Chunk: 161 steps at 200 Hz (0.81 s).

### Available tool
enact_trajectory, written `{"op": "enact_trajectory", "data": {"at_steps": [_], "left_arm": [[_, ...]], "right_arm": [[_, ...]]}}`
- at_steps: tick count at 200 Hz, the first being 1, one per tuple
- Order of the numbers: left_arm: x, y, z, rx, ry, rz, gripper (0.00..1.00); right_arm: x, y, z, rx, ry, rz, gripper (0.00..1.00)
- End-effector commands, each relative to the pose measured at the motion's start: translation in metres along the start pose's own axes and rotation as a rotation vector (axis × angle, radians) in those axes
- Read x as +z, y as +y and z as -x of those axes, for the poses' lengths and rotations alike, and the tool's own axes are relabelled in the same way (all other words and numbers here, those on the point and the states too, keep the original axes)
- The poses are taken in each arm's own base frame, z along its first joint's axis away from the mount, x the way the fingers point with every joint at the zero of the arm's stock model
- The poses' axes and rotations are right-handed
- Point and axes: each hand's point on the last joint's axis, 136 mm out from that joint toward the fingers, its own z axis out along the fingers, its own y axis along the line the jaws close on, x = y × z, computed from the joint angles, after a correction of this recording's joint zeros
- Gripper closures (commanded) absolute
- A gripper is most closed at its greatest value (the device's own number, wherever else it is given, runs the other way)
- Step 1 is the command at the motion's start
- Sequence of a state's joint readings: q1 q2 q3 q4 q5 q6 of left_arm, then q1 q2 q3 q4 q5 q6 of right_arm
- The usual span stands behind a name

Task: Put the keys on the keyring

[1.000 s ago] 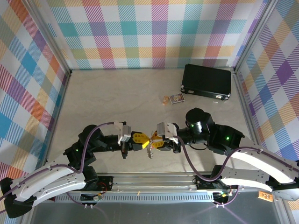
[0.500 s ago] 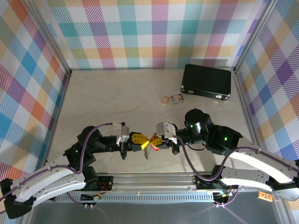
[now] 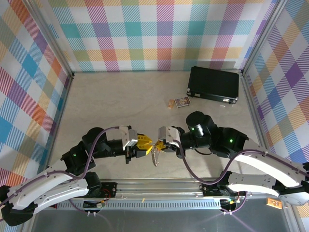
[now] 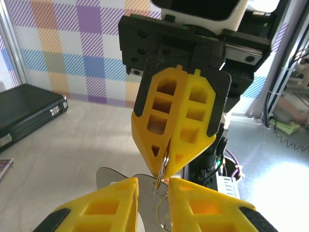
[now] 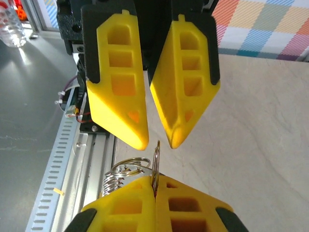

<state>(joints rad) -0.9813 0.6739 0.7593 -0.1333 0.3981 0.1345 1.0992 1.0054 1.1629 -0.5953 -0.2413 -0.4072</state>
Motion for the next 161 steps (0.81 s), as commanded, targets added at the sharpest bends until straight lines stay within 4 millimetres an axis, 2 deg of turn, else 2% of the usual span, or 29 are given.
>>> {"op": "enact_trajectory", "data": {"at_steps": [1,26,31,87,138,161], "left_arm": [[-0.002,0.002,-0.004,0.035,0.069,0.016,0.74],[0.004,0.001,-0.002,0.045,0.094,-0.006,0.73],[0.004,0.001,-0.009,0.035,0.127,-0.009,0.74],[0.011,0.002,-0.012,0.040,0.154,-0.017,0.79],[0.012,0.000,-0.006,0.047,0.128,-0.032,1.00],[0.010,-0.003,0.005,0.053,0.072,-0.042,1.00]], "right_arm": [[-0.003,-0.004,0.002,-0.031,0.031,-0.014,1.00],[0.000,-0.005,-0.001,-0.023,0.062,-0.006,1.00],[0.001,-0.004,-0.002,-0.022,0.068,-0.003,1.00],[0.001,0.000,-0.004,-0.020,0.083,0.028,1.00],[0.003,0.004,-0.005,-0.012,0.088,0.052,1.00],[0.002,0.004,-0.004,-0.006,0.086,0.052,1.00]]}}
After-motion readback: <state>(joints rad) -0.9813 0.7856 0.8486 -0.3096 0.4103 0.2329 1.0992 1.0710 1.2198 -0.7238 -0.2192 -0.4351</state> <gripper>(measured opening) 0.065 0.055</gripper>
